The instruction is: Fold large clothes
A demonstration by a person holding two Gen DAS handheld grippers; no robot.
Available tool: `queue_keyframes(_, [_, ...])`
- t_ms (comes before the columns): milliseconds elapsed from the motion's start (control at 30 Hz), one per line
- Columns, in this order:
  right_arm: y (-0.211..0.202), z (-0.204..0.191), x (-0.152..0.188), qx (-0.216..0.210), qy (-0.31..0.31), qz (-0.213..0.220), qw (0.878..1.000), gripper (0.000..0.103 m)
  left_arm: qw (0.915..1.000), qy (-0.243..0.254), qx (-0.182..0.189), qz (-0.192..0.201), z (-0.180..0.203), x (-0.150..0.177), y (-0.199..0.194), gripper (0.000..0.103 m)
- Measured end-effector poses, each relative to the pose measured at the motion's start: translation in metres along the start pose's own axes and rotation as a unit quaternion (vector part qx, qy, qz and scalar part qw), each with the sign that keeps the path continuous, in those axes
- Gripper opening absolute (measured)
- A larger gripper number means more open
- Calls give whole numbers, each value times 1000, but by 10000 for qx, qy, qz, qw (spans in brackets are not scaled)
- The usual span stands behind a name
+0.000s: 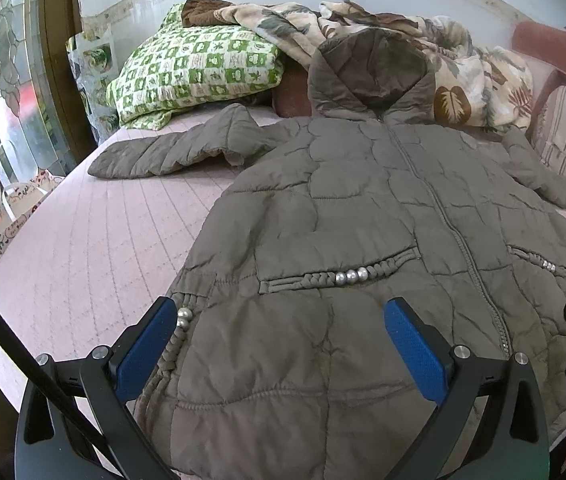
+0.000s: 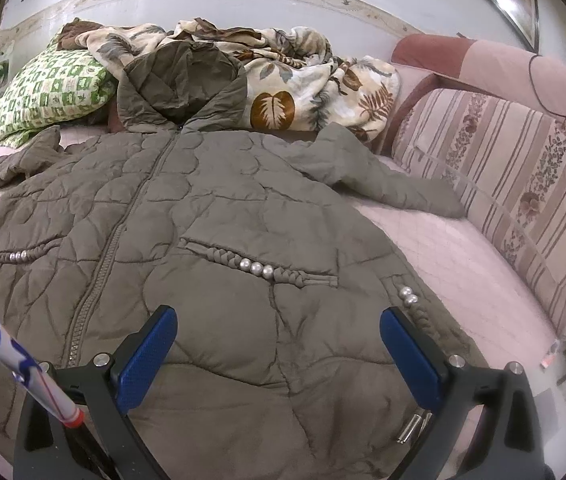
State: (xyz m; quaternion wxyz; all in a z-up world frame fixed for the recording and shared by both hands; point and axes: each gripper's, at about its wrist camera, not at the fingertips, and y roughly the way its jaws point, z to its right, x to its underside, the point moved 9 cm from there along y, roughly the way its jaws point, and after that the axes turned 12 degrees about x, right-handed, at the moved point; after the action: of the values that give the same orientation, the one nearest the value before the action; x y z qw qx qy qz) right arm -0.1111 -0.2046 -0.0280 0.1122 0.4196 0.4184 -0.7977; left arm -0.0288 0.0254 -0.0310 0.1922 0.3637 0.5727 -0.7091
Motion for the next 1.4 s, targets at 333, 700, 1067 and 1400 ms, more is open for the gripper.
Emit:
queue_keyframes(333, [-1,-5,2,-29,-91,1,10000,103,9994,-209,218,-194,-3,5,6,103])
queue_keyframes(700, [2,-5,6,12,-126,-59,9999,103,9981,-374,361,-321,-5,10,7,103])
queue_keyframes(1067, [-6,-2,7,113,-245,175,9995,103,9990,-315,246,-180,-6,7,-5,103])
queue_keyframes(1400, [-27,50,-3,782,1,705,9944,103,9989,-434,86,-171,-23,11,-16,103])
